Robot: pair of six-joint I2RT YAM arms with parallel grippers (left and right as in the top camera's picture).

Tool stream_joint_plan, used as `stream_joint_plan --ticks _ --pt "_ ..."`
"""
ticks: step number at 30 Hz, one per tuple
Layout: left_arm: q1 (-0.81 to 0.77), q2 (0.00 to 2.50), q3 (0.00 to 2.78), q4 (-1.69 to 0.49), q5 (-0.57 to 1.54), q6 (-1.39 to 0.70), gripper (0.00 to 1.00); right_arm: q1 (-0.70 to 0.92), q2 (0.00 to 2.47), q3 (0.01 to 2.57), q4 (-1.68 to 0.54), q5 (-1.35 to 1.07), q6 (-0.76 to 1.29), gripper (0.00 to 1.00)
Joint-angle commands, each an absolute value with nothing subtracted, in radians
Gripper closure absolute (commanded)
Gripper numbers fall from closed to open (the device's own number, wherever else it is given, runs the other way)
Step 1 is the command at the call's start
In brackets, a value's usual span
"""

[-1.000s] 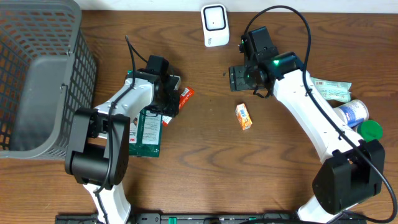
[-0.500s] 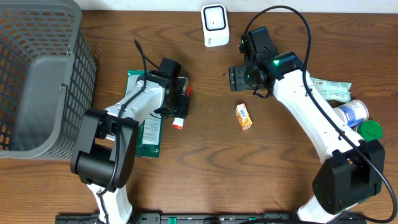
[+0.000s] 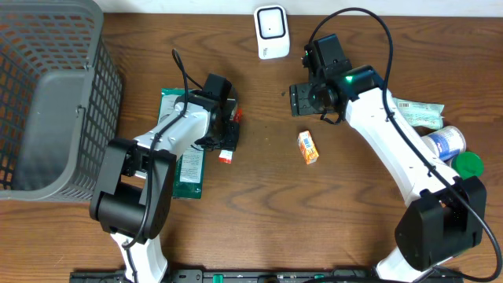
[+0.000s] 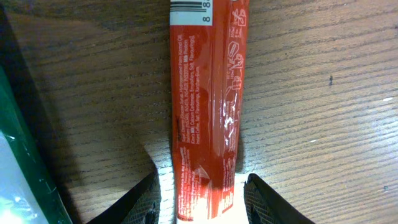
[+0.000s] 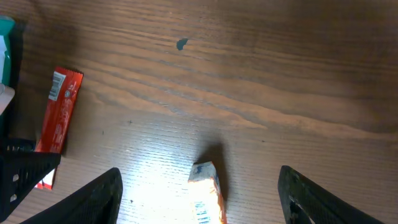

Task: Scan the item barcode
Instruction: 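Grasp the red snack stick with the left gripper and lift it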

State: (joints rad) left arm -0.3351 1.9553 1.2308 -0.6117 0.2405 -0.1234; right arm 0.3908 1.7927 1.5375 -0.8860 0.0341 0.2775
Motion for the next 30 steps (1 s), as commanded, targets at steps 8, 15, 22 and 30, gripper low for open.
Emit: stream_joint_plan --ticks 8,15,22,30 --pt "-0.334 1.981 1.184 -0.616 0.209 -0.141 0.72 0.386 1.801 1.535 -0.887 0.044 0.276 0.25" --pt "-0.339 1.981 1.184 -0.617 0.197 -0.158 0.7 0.386 1.801 1.535 -0.887 0.044 0.276 0.25" --pt "-0.405 1.981 1.184 -0.62 0.084 -0.165 0.69 0.386 1.801 1.535 -0.883 0.044 0.275 0.24" --pt "-0.444 1.981 1.184 -0.621 -0.042 -0.242 0.69 0.385 1.801 1.535 -0.883 0.048 0.253 0.25"
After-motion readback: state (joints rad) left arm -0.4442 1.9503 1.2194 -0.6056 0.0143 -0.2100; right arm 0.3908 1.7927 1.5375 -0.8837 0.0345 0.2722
